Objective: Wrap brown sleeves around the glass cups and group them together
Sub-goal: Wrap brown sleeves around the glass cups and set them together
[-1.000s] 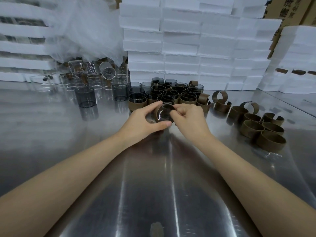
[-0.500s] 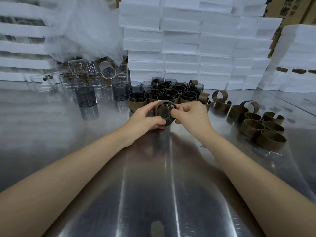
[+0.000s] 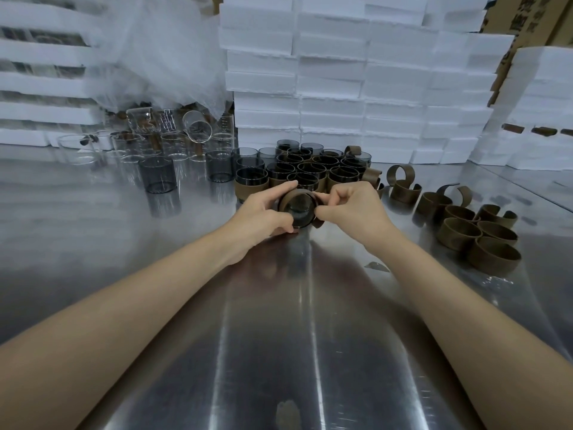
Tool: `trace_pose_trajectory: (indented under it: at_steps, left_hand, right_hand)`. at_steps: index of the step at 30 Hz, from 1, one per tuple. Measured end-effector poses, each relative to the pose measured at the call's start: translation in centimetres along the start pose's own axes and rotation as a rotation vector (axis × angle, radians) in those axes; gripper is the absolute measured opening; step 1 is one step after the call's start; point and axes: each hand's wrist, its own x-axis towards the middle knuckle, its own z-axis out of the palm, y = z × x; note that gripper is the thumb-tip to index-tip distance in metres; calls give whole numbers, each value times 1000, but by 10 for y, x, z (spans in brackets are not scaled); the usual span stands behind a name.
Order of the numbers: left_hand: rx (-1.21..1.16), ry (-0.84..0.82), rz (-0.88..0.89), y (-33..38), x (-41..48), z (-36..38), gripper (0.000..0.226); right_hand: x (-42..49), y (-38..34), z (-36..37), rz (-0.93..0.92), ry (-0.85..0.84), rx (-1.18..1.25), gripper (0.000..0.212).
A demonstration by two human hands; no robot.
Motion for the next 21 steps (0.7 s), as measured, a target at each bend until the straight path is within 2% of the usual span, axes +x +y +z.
trace_pose_trajectory:
  at_steps: [10,15,18,21]
  left_hand:
    - [-33,-21,64,3,-3,0,73]
    - [-96,0,90,3,-9,0,56]
    - [-69,-30,103,2,-9,1,51]
    - [-38,-74,127,1,-10,-1,45]
  right_hand:
    - [4,9,-4,25,-8,54,35]
    - [5,9,0,116,-104,168,19]
    - [2,10,5,227,-236,366,35]
    - [-3,7,9,236,-297,493,52]
